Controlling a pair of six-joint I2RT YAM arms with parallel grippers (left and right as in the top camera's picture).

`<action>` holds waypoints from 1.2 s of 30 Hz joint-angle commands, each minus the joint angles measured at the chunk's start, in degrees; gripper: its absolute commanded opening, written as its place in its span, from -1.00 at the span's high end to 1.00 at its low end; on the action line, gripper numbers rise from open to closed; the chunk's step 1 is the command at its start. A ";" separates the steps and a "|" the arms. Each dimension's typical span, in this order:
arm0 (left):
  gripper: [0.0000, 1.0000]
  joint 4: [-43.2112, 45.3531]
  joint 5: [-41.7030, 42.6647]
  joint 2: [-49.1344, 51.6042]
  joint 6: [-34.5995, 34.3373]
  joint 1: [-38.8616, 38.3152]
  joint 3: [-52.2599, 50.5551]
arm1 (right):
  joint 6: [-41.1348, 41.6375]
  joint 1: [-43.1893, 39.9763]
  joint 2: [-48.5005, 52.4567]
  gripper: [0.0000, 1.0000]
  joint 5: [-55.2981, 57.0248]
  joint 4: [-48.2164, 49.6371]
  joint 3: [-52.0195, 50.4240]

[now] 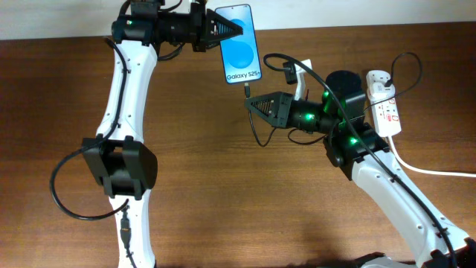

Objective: Plug charger to phone and switch on socket
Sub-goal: 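Insert the USB-C plug upward into the phone's bottom port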

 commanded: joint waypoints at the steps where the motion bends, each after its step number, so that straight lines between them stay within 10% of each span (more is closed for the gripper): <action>1: 1.00 0.13 2.56 -0.13 -0.74 0.24 1.01 | -0.83 0.52 0.15 0.92 0.90 0.35 0.22; 36: 1.00 0.11 2.08 -0.13 -1.86 -1.05 1.01 | -0.76 0.52 0.15 0.92 0.87 1.40 0.22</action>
